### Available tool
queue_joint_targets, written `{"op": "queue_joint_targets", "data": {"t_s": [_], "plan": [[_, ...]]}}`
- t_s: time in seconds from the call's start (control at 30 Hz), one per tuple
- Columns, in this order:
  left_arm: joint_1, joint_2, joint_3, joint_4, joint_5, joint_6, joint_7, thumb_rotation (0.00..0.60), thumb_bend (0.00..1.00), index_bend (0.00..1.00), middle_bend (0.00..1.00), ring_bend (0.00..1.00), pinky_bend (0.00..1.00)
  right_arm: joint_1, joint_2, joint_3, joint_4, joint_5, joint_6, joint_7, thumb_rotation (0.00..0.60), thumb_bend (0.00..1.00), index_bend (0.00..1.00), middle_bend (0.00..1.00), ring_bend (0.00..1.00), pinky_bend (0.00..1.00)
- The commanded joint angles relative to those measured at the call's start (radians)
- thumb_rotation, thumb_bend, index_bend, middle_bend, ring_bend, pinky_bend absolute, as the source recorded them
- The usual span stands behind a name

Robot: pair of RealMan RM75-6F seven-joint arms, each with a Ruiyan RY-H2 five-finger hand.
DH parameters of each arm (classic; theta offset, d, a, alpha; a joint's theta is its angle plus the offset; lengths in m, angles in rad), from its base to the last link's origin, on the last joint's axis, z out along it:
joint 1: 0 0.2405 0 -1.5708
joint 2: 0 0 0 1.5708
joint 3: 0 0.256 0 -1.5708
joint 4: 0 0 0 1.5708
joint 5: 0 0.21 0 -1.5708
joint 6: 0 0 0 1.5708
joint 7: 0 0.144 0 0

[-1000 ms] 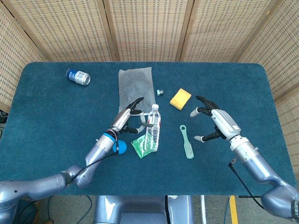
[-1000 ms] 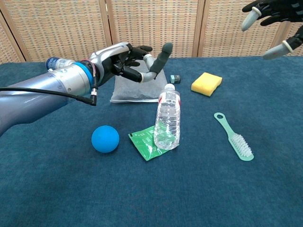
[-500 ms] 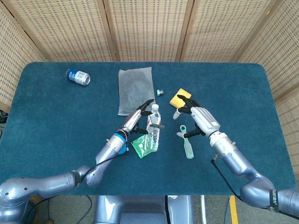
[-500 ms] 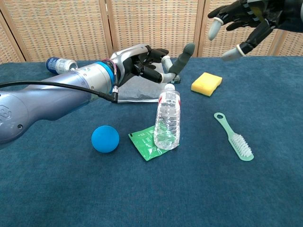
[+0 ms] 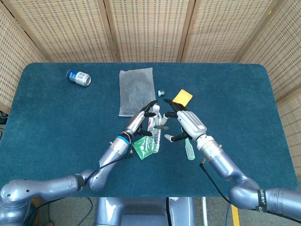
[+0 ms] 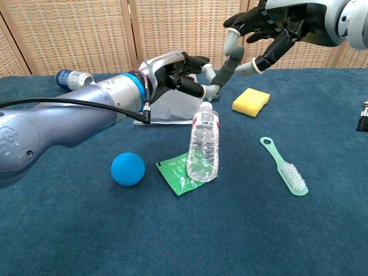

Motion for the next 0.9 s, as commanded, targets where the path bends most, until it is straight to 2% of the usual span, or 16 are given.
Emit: {"op": "queue_joint_targets", "data": {"t_s": [0.03,0.27,0.9], "plan": [[0.007,0.006,0.003,-0.010,0.001,0.004,-0.005,0.600,0.74,0.78,0.00,0.00,0.00,0.006,-0.013,-0.005,-0.003,0.018,0.019,-0.027,0.600,0.45,0.51,0.00,0.00,0.00],[0.016,0.012,0.010,-0.010,0.005,0.003,-0.018,0.600,0.74,0.78,0.00,0.00,0.00,0.001,-0.012,-0.013,-0.012,0.029,0.039,-0.054,0.600,0.49,0.52,0.00,0.00,0.00],[0.010,0.002,0.008,-0.030,-0.009,0.008,0.004,0.600,0.75,0.78,0.00,0.00,0.00,-0.001,-0.023,-0.007,-0.020,0.040,0.032,-0.032,0.600,0.52,0.55,0.00,0.00,0.00]]}}
